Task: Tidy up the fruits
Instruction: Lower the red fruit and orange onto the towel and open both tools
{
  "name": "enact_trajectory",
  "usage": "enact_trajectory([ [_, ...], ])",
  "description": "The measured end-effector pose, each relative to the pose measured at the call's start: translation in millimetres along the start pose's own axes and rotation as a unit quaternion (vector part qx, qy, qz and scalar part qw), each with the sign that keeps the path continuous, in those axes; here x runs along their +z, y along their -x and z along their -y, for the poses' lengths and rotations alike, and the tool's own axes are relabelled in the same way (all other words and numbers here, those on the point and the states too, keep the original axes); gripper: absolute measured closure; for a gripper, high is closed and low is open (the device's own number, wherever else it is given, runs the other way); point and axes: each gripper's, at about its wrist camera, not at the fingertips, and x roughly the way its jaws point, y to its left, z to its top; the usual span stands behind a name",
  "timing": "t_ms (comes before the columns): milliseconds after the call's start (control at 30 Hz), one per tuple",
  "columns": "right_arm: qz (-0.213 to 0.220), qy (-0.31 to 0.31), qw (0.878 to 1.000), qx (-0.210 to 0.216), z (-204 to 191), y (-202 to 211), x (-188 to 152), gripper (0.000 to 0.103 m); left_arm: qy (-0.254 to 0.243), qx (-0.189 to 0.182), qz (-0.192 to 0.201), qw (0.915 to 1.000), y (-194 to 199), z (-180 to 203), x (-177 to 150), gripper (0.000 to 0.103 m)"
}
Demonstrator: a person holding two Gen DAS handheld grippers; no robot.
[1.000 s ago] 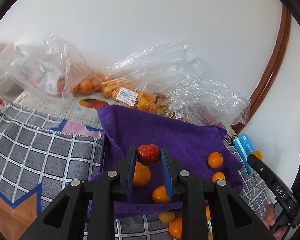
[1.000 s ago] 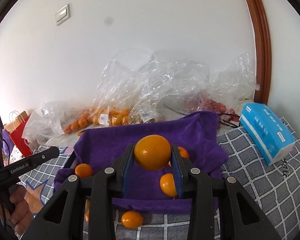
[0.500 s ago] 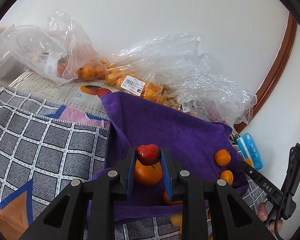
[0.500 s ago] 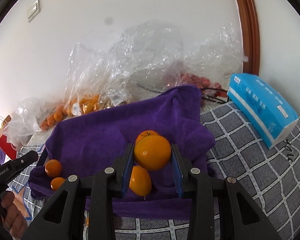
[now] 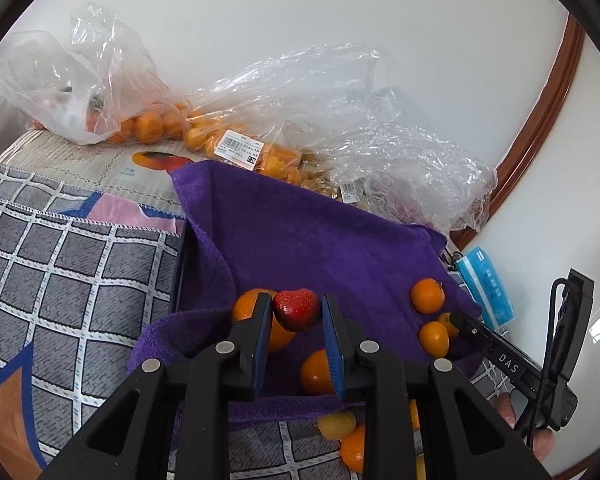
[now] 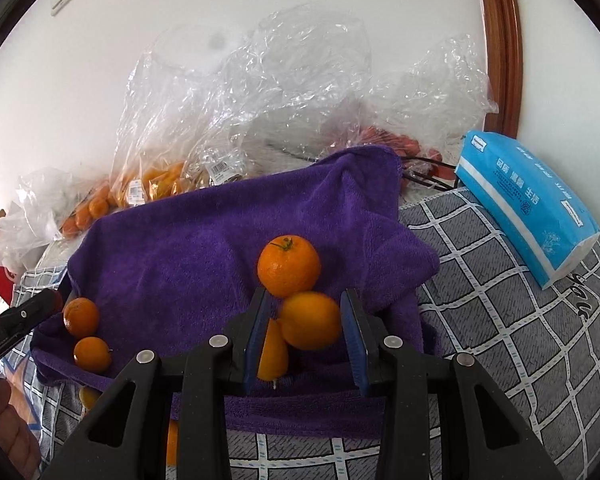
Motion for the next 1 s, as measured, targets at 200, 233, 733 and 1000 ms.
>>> enact_trajectory([
  [200,0.006,0.006,1.0,-0.001,-4.0,2.8,-1.1,0.063,-0.018,0.021,-0.003,0.9996,-4.8,5.7,-5.9,0.079],
  [233,0.008,0.008,1.0,-0.001,-5.2,3.6,-1.4,0.06,-0.022,0.026,-0.001,0.9994,-4.6,6.8,-6.6,0.079],
  [733,0.049,0.009,0.999,0.003,-9.0,17.3,-4.7,0.047,-0.019,0.037,-0.007,0.9991,-3.1,8.9,-11.8,0.079],
  [1000,0.056,0.001,0.998,-0.018,-7.8,18.7,-5.8,0.045,-0.012,0.032,0.008,0.9994,2.4,7.8,-10.3,0.067],
])
